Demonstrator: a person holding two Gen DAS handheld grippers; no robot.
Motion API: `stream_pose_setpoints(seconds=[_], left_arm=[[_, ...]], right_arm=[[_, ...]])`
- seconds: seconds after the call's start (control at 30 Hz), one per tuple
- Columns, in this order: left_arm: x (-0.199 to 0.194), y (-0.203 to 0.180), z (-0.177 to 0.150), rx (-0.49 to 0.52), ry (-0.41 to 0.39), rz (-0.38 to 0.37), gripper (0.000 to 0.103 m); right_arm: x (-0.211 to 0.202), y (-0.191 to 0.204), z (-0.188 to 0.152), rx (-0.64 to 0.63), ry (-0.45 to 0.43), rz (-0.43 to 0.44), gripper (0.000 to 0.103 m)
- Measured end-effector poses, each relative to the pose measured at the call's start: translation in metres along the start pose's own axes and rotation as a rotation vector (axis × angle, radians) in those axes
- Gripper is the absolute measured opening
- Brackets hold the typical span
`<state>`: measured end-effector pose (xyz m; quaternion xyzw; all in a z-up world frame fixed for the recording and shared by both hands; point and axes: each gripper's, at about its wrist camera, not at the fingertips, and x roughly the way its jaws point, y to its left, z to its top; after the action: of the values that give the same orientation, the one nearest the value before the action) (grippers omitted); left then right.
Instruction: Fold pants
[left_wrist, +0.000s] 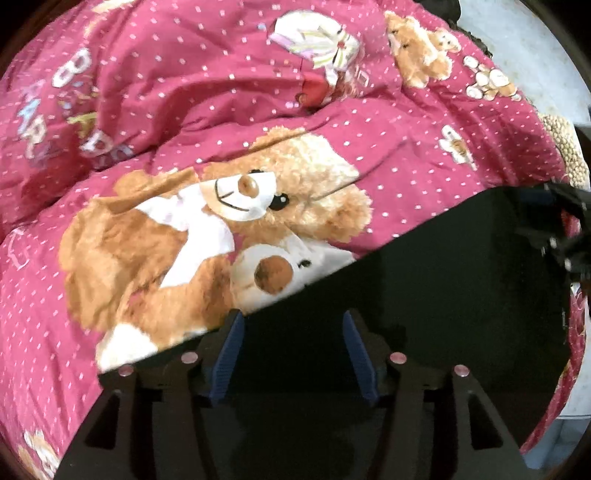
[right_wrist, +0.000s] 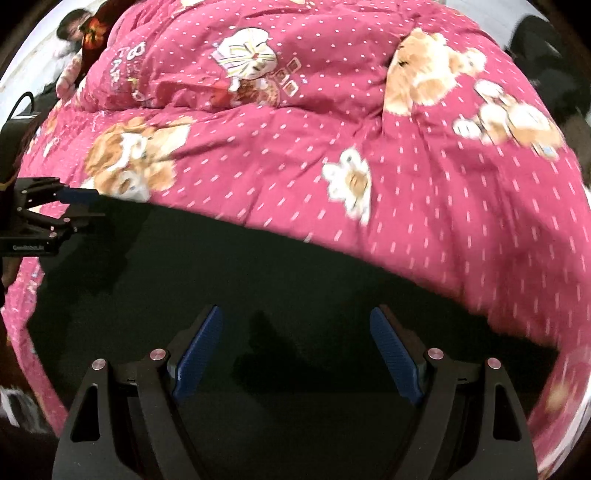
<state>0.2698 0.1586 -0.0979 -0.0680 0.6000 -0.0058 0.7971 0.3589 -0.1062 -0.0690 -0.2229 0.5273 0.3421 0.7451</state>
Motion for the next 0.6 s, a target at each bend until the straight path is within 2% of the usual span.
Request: stream_pose_setpoints(seconds=[0.13,0.27,0.33,0.37,0.43,0.47,0.5,0.6], left_arm=[[0.018,0.000,0.002,0.028,0.012,0.001,0.059],[0.025,-0.004,-0.001,0.072,0.000,0.022,0.059],[0.026,-0.007,-0.001,0.087,-0.005,0.028,0.053],[0.027,-0.010,-0.001,0.091,-0.007,0.024,0.043],[0.026,-0.014,0.000,0.099,-0.007,0.031,0.024],[0.027,-0.020,0.002,0.104,-0.007,0.039,0.013],[0.027,-0.023,0.002,0.109,-0.007,0.046,0.010],[0.023,-0.032,0.005,0.109,-0.014,0.060,0.007]], right_arm=[[0.027,-0.022,0.020,-0.029,0.031,0.004,0.082],[0.050,-0.033,0.022,-0.042,0.086,0.023,0.083],[0.055,-0.034,0.022,-0.045,0.101,0.035,0.082],[0.055,-0.034,0.022,-0.043,0.107,0.035,0.081],[0.052,-0.032,0.021,-0.033,0.111,0.027,0.065],[0.048,-0.030,0.021,-0.032,0.103,0.024,0.051],[0.043,-0.027,0.021,-0.037,0.096,0.014,0.038],[0.033,-0.018,0.019,-0.068,0.087,-0.032,0.019]])
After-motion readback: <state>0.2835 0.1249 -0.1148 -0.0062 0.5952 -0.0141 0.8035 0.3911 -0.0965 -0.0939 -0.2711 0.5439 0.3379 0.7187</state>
